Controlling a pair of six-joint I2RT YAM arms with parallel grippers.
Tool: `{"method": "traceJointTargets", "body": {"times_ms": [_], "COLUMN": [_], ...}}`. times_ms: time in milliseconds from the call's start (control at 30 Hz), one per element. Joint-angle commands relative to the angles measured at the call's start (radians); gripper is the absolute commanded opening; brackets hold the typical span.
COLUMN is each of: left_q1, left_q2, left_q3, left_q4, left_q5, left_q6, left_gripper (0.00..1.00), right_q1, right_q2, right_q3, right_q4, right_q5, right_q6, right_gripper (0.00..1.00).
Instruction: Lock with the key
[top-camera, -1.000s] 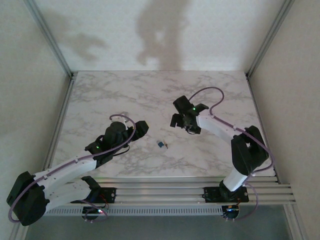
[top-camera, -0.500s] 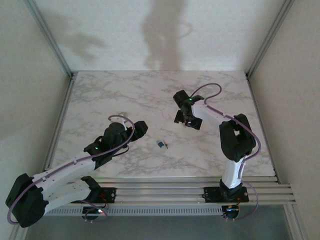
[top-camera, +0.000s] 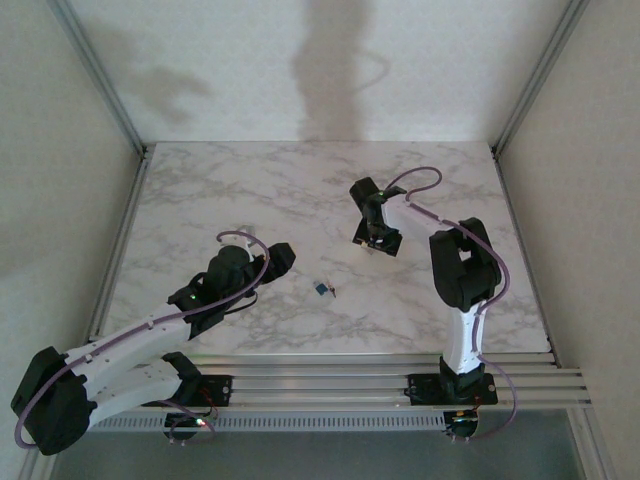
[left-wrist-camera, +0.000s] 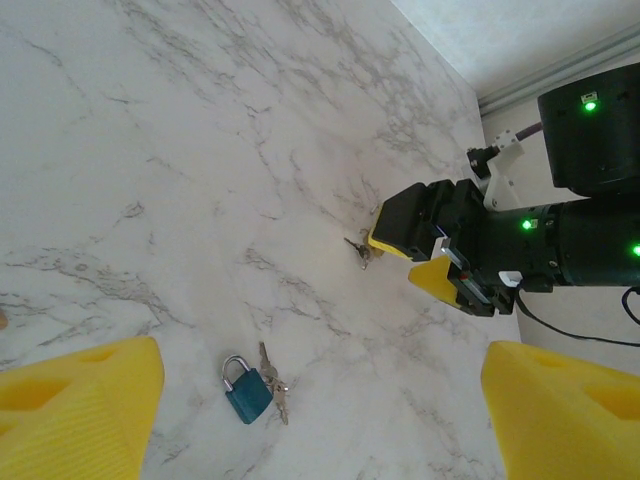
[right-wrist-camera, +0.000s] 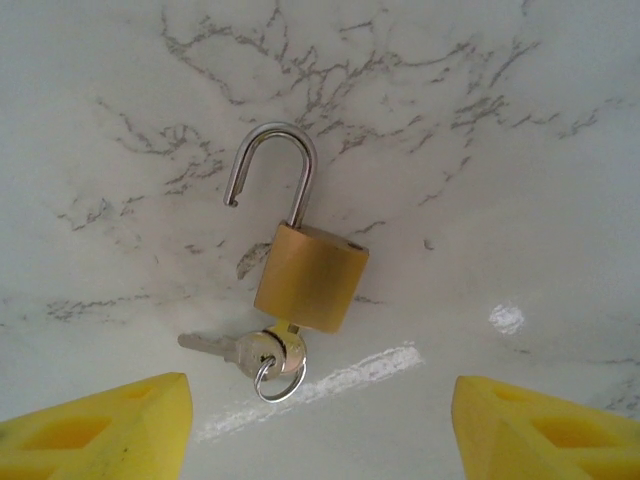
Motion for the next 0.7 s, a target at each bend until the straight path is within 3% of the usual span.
{"method": "traceJointTargets", "body": {"times_ms": [0,333,667], "left_q1": [-0.010,-0.007,-0.007], "left_q2": [0.005,0.021,0.035], "left_q3": [-0.007,0.001,0.011], "left_q4": [0.002,0.000,-0.007], "left_q5": [-0.027,-0.033,-0.038], "left_q6": [0.022,0.025,0.032], "left_gripper": [0.82,0.82,0.82], "right_q1": [-0.010,-0.025,-0.039], "right_q2": [0.032,0.085,0.124], "right_q3": [0.035,0.065,0.079], "right_q4": [-0.008,0.007,0.023], "right_q5": [-0.012,-0.022,-0.040], "right_q6": [-0.006,-0.030,-0.053], "right_gripper": [0.65,0.61,0.48]}}
